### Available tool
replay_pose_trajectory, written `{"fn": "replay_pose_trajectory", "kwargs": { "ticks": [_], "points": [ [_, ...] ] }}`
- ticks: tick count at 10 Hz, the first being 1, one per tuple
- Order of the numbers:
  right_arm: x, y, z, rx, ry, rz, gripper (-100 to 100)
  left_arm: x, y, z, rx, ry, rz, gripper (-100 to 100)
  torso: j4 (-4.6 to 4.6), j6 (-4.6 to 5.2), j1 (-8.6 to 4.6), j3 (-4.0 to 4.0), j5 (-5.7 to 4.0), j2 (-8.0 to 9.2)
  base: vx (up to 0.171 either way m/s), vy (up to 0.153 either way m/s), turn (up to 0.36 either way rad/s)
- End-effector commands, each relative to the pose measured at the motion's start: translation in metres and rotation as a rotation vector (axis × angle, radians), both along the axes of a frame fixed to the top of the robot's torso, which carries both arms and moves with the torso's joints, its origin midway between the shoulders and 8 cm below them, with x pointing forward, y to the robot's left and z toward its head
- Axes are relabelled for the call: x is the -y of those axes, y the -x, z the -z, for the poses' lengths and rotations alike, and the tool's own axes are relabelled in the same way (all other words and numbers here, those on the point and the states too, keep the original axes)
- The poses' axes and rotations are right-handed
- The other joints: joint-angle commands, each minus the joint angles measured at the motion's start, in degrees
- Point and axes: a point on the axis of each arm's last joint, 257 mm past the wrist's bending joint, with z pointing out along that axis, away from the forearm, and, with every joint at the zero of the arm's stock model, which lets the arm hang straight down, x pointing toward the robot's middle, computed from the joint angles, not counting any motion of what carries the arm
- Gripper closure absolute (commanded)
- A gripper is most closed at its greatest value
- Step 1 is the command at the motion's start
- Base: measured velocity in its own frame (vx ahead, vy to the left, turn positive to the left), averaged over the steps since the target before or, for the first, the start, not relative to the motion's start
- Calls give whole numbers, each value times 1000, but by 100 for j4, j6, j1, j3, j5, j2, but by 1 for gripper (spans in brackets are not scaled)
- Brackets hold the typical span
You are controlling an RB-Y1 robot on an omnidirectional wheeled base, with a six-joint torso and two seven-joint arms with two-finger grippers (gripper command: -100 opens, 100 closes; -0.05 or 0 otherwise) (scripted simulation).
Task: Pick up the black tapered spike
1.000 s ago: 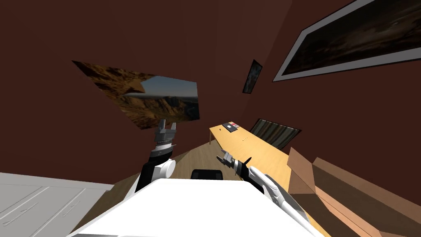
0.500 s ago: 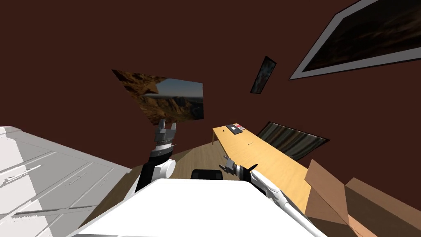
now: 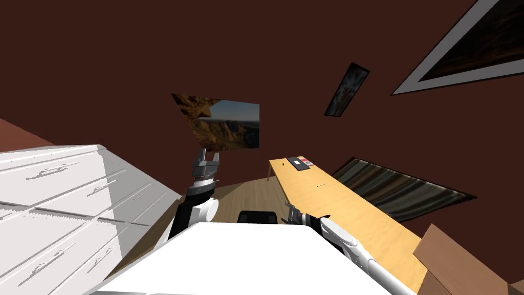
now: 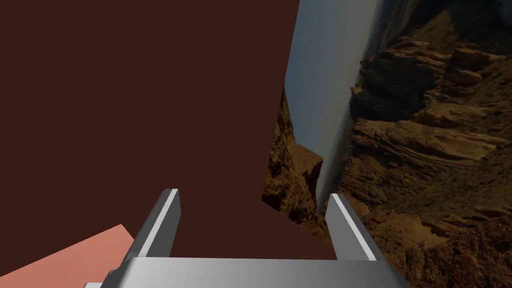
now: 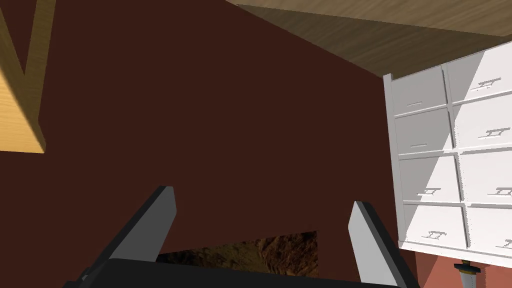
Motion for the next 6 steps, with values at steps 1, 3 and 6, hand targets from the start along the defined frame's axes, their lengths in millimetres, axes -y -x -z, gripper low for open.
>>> {"fn": "replay_pose_trajectory", "kwargs": {
  "ticks": [1, 3, 6],
  "points": [
    [39, 32, 25, -33, 127, -61, -100, 0, 0, 0, 0, 0, 0, 0, 0, 0, 0, 0, 0, 0, -20, -47, 413],
    [75, 54, 44, -67, 230, -100, -100, 0, 0, 0, 0, 0, 0, 0, 1, 5, -4, 1, 0, 1, -20, -36, 254],
    [105, 74, 55, -93, 313, -142, -100, 0, 0, 0, 0, 0, 0, 0, 0, 3, -2, 0, -1, 0, -18, -32, 180]
  ]
}}
